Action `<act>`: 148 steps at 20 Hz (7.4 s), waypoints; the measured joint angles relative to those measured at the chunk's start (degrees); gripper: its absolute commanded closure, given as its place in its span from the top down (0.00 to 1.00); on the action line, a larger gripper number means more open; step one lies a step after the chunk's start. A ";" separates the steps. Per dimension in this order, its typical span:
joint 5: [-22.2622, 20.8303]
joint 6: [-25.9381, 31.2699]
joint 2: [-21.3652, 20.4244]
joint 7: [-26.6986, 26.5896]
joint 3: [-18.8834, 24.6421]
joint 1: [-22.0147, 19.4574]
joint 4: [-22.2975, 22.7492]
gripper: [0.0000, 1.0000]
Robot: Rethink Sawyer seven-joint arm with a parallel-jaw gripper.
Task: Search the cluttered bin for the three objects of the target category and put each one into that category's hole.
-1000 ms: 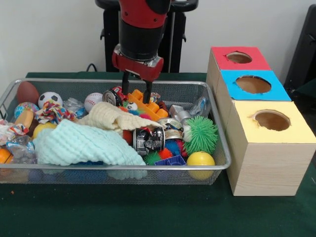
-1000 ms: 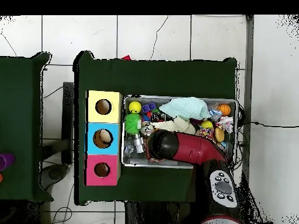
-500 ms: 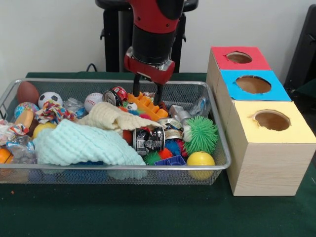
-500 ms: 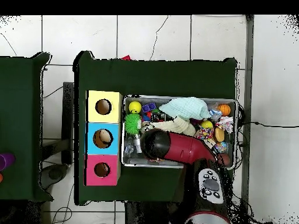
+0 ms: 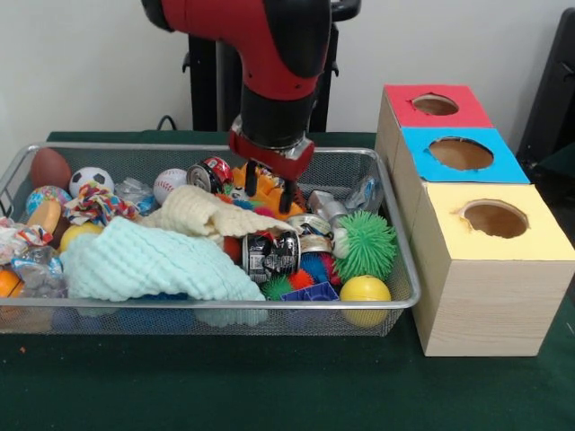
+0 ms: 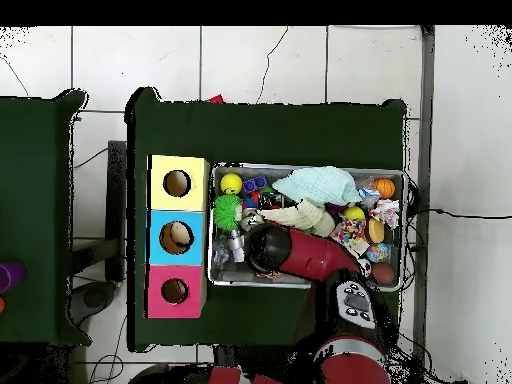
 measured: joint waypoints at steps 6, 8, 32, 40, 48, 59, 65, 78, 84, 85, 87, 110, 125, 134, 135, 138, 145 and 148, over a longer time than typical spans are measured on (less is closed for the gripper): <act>1.01 -5.00 3.01 0.01 0.15 -2.97 -0.84 1.00; 1.02 -5.92 4.09 0.01 0.54 -4.11 -0.85 1.00; -11.57 6.22 3.36 -1.51 14.94 -26.98 -8.62 1.00; -17.31 11.95 3.65 -3.13 21.81 -32.45 -9.98 1.00; -20.37 14.06 3.74 -3.52 25.33 -35.14 -10.16 1.00; -23.30 14.26 3.75 -3.52 27.70 -36.61 -10.15 1.00; -24.51 14.20 3.55 -3.52 27.84 -36.29 -10.09 1.00; -26.60 0.71 3.13 -1.90 18.37 -22.11 -8.97 1.00; -23.97 -4.61 2.66 1.08 12.24 -13.49 -7.41 1.00; -23.45 -4.77 2.50 1.42 11.77 -12.79 -7.12 1.00; -21.29 -4.88 1.61 2.67 10.06 -10.27 -6.09 1.00; -11.22 4.27 -13.50 4.70 4.61 -8.15 2.96 1.00; -12.66 6.50 -11.43 4.68 5.33 -20.71 0.65 1.00; -15.28 7.45 -7.31 4.68 7.62 -23.47 -4.58 1.00; -15.40 7.52 -6.97 4.68 7.85 -23.58 -4.99 1.00; -16.13 8.28 -5.02 4.67 9.15 -24.17 -7.39 1.00; -17.21 11.07 -1.74 4.67 11.58 -24.91 -11.26 1.00; -17.75 11.85 -0.28 4.67 12.88 -25.60 -12.82 1.00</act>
